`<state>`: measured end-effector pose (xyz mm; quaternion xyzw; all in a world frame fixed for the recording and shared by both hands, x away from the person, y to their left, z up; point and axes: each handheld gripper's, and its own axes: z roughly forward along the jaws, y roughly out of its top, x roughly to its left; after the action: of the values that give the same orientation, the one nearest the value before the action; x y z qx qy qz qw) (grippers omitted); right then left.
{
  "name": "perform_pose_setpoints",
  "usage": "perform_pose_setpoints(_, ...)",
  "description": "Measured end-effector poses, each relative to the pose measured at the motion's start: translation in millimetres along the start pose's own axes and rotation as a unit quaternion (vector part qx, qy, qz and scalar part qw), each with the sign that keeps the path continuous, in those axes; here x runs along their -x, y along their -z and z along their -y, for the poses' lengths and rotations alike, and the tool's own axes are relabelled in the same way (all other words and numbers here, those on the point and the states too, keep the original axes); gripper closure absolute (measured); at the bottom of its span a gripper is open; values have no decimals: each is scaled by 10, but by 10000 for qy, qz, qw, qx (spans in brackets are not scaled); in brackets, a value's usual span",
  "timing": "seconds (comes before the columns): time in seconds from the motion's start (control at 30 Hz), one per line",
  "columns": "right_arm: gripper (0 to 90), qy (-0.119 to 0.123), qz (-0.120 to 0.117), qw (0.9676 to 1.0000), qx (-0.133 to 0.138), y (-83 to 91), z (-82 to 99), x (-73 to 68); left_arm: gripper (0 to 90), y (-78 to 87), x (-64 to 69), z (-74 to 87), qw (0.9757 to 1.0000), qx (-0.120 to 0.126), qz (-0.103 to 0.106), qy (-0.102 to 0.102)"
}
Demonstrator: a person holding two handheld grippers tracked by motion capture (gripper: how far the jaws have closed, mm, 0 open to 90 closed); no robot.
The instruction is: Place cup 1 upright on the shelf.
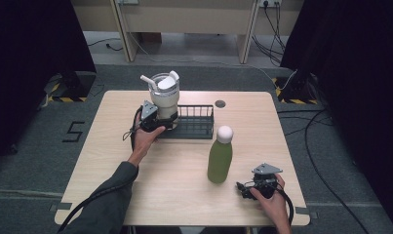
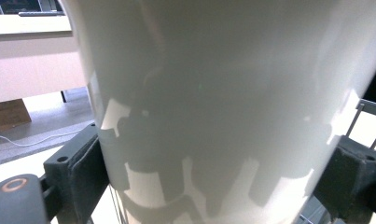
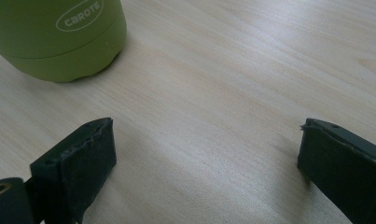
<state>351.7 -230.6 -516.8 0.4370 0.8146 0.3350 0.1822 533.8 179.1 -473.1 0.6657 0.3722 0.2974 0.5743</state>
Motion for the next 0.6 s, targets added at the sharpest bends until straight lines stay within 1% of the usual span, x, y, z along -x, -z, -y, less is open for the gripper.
perform_pose_setpoints(0.03, 47, 0, 3, 10000, 5, -1, 0, 0, 98, 2, -40, -13, 9996, -6, -19, -292)
perform_pose_setpoints(0.07, 47, -1, 0, 10000, 0, 0, 0, 0, 99, 3, -46, -15, 9994, -5, -16, -338)
perform_pose_setpoints(0.1, 47, 0, 0, 10000, 0, 0, 0, 0, 99, 3, -44, -13, 9995, -1, -11, -329)
perform_pose_setpoints(0.13, 47, 3, 1, 10000, 1, 0, 0, 0, 99, 4, -22, -4, 9999, 9, 1, -152)
perform_pose_setpoints(0.17, 47, 1, 2, 10000, -2, 0, 0, 0, 99, 6, -35, -7, 9998, 14, 7, -221)
perform_pose_setpoints(0.2, 47, 0, 1, 10000, 0, 0, 0, 0, 99, -9, 6, 4, 9999, 125, 36, 104)
perform_pose_setpoints(0.23, 47, 2, 5, 10000, 3, -1, 0, 0, 99, 6, -14, 0, 10000, 24, 38, -13)
perform_pose_setpoints(0.33, 47, 1, 3, 10000, 5, -1, 0, 0, 96, 8, -16, -3, 9999, 50, 42, -88)
perform_pose_setpoints(0.37, 47, 32, 3, 10000, 8, -1, 0, 6, 94, 9, -17, -5, 9999, 58, 39, -106)
perform_pose_setpoints(0.6, 46, 13, 3, 10000, 4, -1, 1, 1, 93, 15, -24, -14, 9998, 40, 68, -177)
